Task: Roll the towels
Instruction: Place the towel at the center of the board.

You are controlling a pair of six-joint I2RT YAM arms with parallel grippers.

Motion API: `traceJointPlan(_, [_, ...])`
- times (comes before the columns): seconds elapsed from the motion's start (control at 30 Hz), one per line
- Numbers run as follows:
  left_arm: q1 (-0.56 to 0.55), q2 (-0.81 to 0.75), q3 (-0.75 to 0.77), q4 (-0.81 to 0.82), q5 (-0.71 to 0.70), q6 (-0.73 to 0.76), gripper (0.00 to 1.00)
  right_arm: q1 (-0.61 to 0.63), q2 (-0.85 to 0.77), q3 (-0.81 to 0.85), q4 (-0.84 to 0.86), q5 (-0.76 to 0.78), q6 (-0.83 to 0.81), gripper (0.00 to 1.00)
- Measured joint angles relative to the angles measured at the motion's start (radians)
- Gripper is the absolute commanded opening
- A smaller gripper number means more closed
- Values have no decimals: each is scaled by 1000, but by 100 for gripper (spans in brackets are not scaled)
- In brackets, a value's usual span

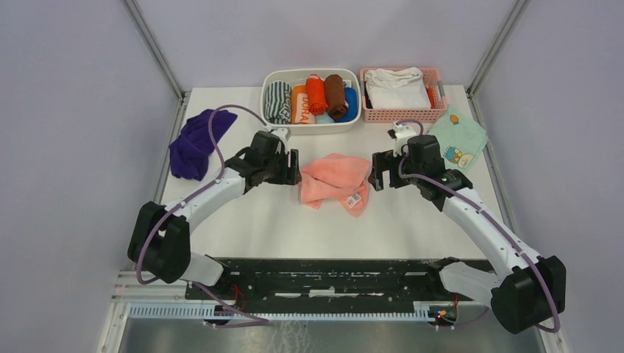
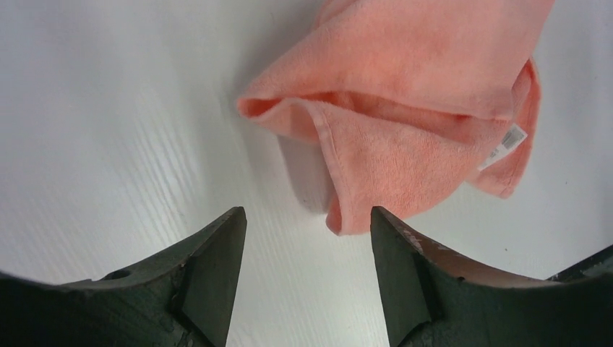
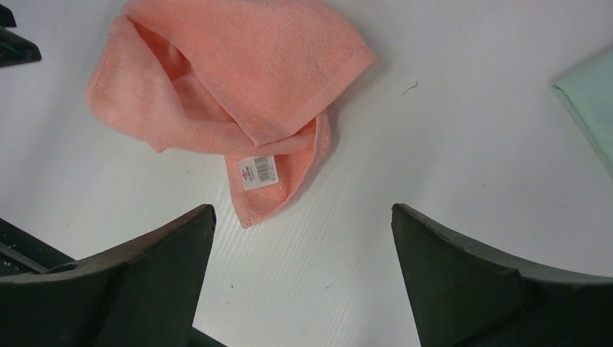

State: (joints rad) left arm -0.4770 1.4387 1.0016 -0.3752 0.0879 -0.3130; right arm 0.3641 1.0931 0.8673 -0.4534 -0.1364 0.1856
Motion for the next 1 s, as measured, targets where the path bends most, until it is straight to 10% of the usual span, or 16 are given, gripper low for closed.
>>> traceJointPlan(0.47, [-356,-41,-190,180,-138,-95,60,40,97,0,53,-49,1,100])
traceJointPlan(1.0, [-348,223,-122,291,-162,-94,50,63,278,2,158,-121,59,86])
